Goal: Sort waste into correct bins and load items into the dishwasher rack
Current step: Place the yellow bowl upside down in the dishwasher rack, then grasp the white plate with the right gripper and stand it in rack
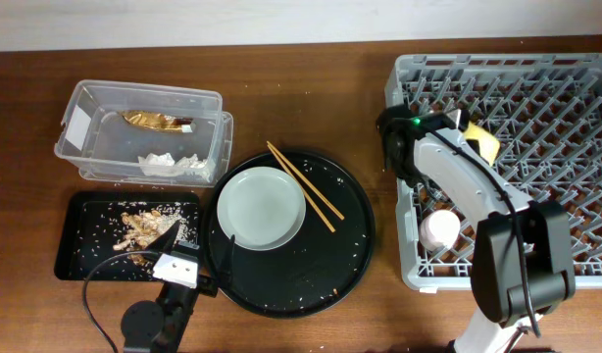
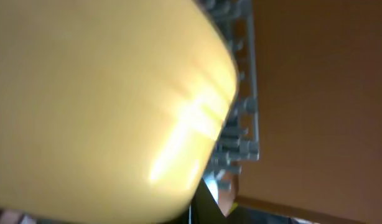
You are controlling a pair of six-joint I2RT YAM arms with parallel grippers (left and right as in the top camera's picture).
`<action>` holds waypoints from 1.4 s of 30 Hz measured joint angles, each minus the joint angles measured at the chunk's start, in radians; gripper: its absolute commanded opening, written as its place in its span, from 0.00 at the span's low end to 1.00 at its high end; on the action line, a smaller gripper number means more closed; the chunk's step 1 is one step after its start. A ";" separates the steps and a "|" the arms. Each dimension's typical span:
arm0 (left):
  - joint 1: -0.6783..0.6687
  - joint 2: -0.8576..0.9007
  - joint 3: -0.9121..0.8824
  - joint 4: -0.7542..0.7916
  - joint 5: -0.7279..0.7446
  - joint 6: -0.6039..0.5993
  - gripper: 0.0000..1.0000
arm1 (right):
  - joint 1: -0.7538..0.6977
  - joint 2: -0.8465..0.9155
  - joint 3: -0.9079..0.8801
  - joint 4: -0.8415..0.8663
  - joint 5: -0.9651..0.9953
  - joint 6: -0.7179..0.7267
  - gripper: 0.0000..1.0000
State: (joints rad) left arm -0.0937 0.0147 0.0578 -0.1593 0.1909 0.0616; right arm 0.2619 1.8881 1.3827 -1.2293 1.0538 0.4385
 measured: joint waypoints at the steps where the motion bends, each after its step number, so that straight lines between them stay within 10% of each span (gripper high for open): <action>1: 0.000 0.000 0.000 0.000 0.000 0.000 1.00 | 0.000 0.000 0.000 -0.023 -0.013 0.018 0.25; 8: 0.000 0.000 0.000 0.000 0.000 0.000 1.00 | 0.001 -0.007 0.007 -0.055 -0.200 0.089 0.43; 19: 0.000 0.000 0.000 0.000 0.000 0.000 1.00 | 0.003 -0.167 0.283 -0.050 -0.914 -0.187 0.35; 27: 0.000 -0.001 0.000 0.000 0.000 0.000 1.00 | 0.238 -0.145 0.024 0.264 -1.220 -0.264 0.28; 31: 0.000 -0.001 0.000 0.000 0.000 0.000 1.00 | 0.343 -0.106 -0.072 0.386 -1.217 -0.279 0.49; 42: 0.000 -0.001 0.000 0.000 0.000 0.000 1.00 | 0.457 0.064 -0.093 0.513 -1.173 0.263 0.39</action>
State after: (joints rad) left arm -0.0937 0.0135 0.0578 -0.1593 0.1909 0.0616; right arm 0.7185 1.9522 1.2900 -0.7166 -0.1196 0.7013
